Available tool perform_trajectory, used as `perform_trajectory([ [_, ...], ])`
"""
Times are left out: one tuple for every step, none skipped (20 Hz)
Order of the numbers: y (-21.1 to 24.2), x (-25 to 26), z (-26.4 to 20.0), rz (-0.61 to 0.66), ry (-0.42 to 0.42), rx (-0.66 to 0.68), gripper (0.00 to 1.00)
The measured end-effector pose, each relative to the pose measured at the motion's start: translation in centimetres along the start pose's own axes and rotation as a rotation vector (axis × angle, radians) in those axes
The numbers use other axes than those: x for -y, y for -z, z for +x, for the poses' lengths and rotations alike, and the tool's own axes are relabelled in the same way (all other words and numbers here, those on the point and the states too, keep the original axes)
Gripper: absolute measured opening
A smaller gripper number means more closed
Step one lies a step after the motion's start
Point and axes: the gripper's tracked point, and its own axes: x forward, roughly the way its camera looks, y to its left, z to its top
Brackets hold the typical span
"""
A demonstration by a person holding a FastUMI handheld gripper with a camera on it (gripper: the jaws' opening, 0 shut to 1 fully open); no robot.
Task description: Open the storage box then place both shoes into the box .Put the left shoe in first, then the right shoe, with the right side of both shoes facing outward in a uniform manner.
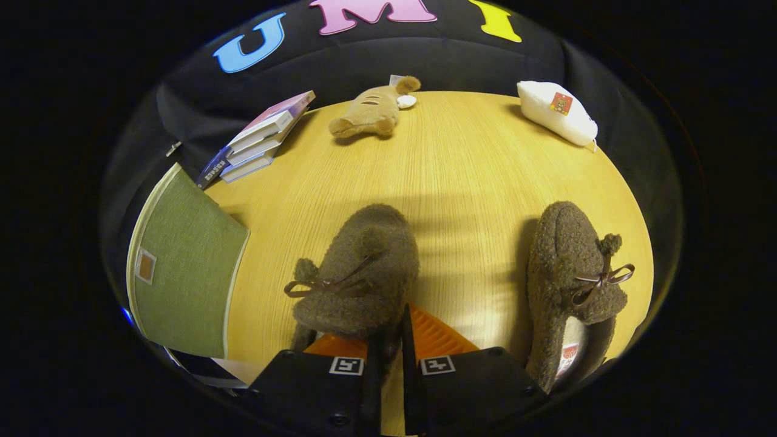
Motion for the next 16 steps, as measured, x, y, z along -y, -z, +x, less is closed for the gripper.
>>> perform_trajectory([
  [-0.1, 0.0, 0.1, 0.005, -0.003, 0.001, 0.10],
  [-0.1, 0.0, 0.1, 0.010, -0.004, 0.000, 0.08],
  [-0.2, 0.1, 0.0, 0.014, 0.004, 0.000, 0.06],
  [-0.3, 0.4, -0.4, 0.024, 0.022, 0.004, 0.06],
  [-0.7, 0.6, -0.9, 0.037, 0.042, 0.018, 0.06],
  [-0.7, 0.6, -1.4, 0.049, 0.055, 0.032, 0.06],
  [-1.1, 0.5, -2.1, 0.066, 0.066, 0.041, 0.06],
  [-1.6, 0.4, -3.0, 0.093, 0.073, 0.054, 0.06],
  [-2.2, 0.0, -3.9, 0.124, 0.076, 0.072, 0.06],
  [-2.9, -0.4, -5.0, 0.153, 0.079, 0.090, 0.06],
  [-3.5, -0.9, -6.2, 0.174, 0.084, 0.106, 0.06],
  [-4.1, -1.5, -7.5, 0.177, 0.091, 0.125, 0.06],
  [-4.9, -2.3, -8.9, 0.170, 0.095, 0.150, 0.06],
  [-5.6, -3.3, -10.3, 0.165, 0.094, 0.174, 0.06],
  [-6.4, -4.6, -11.7, 0.166, 0.091, 0.196, 0.06],
  [-7.2, -6.0, -13.0, 0.180, 0.086, 0.221, 0.06],
])
